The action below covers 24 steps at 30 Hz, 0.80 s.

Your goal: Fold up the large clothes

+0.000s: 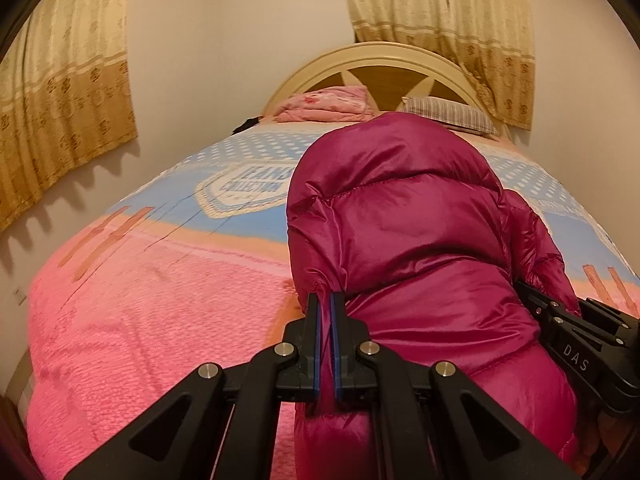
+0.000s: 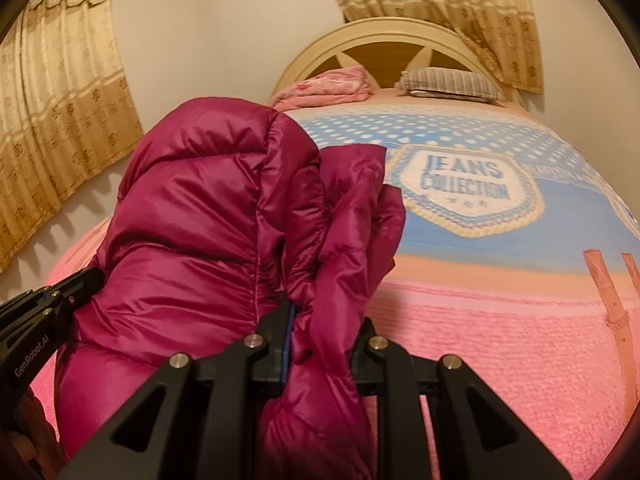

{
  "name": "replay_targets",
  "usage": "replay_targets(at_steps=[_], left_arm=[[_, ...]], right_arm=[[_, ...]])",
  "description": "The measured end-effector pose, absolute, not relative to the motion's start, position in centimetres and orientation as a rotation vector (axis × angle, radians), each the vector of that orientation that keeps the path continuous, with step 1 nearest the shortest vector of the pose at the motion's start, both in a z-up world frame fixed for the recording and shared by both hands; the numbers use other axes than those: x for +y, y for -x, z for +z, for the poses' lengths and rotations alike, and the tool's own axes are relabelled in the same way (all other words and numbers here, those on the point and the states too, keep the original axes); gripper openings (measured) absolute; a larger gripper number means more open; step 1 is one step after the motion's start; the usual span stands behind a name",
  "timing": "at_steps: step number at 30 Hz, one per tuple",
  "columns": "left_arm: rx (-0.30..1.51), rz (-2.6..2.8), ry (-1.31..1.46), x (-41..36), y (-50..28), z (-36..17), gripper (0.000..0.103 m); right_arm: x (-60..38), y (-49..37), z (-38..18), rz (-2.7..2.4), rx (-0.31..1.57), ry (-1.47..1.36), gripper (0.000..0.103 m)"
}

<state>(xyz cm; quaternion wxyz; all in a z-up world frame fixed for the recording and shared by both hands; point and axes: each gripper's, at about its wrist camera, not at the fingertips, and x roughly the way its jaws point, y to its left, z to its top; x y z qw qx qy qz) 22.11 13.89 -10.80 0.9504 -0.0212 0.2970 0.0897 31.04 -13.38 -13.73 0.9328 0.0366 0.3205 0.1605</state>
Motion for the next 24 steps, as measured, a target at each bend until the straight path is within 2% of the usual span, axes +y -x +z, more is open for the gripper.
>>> replay_targets(at_steps=[24], left_arm=[[0.643,0.304,0.104,21.6,-20.5,-12.8,0.003]], right_arm=[[-4.3,-31.7,-15.1,0.441,0.709,0.017,0.021]])
